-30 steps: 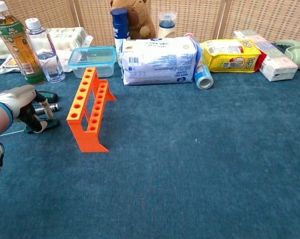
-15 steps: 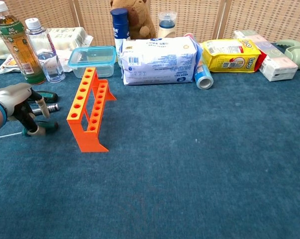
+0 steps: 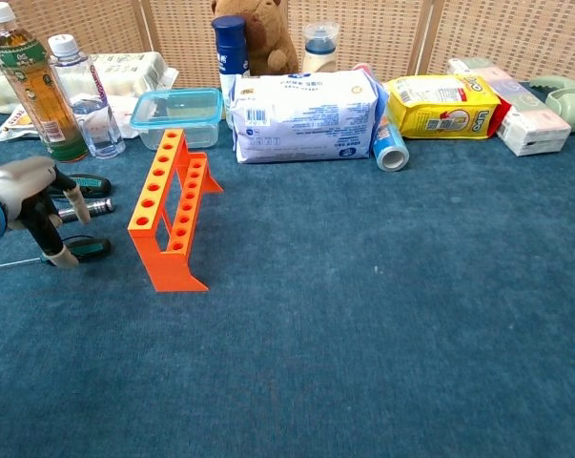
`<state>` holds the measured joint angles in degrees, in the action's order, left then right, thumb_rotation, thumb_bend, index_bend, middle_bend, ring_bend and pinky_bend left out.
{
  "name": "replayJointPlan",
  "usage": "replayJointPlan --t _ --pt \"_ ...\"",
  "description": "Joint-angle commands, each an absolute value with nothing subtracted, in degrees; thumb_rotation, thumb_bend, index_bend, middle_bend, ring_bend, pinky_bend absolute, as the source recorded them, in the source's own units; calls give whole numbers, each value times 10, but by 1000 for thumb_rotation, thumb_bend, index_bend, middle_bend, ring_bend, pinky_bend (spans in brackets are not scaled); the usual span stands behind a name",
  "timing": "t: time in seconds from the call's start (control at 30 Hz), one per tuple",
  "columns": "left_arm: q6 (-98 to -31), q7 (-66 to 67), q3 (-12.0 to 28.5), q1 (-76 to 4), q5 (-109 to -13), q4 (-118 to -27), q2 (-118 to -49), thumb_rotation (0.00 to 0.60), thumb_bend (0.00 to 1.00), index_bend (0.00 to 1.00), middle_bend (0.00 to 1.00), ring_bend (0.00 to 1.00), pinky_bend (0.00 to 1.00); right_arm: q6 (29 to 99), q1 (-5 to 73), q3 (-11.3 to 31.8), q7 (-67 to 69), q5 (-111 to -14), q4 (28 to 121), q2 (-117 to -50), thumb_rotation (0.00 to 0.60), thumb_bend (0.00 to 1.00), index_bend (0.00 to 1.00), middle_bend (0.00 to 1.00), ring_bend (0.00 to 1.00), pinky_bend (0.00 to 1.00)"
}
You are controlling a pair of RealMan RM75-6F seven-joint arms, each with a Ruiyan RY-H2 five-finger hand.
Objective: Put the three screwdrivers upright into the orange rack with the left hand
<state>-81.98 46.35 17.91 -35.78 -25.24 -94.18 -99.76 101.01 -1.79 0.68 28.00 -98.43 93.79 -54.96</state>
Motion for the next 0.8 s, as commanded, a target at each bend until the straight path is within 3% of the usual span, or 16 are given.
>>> replayJointPlan --t 0.03,0.37,0.53,0.8 --pt "-818 466 178 -360 -250 -933 -1004 600 100 457 977 977 950 1010 -18 7 280 -984 938 -550 600 31 71 141 87 23" --pt "-814 464 176 -363 -256 -913 -1022 600 240 457 978 976 951 1007 -17 7 287 -982 937 -548 600 31 71 142 87 23" --pt "-816 461 176 -363 -261 -908 -1032 600 358 485 978 976 950 1008 -17 7 290 -982 937 -547 600 31 71 143 87 23" --pt "-822 469 172 -361 -263 -906 -1039 600 409 552 977 977 950 1009 -18 7 292 -982 936 -547 600 31 71 146 87 23"
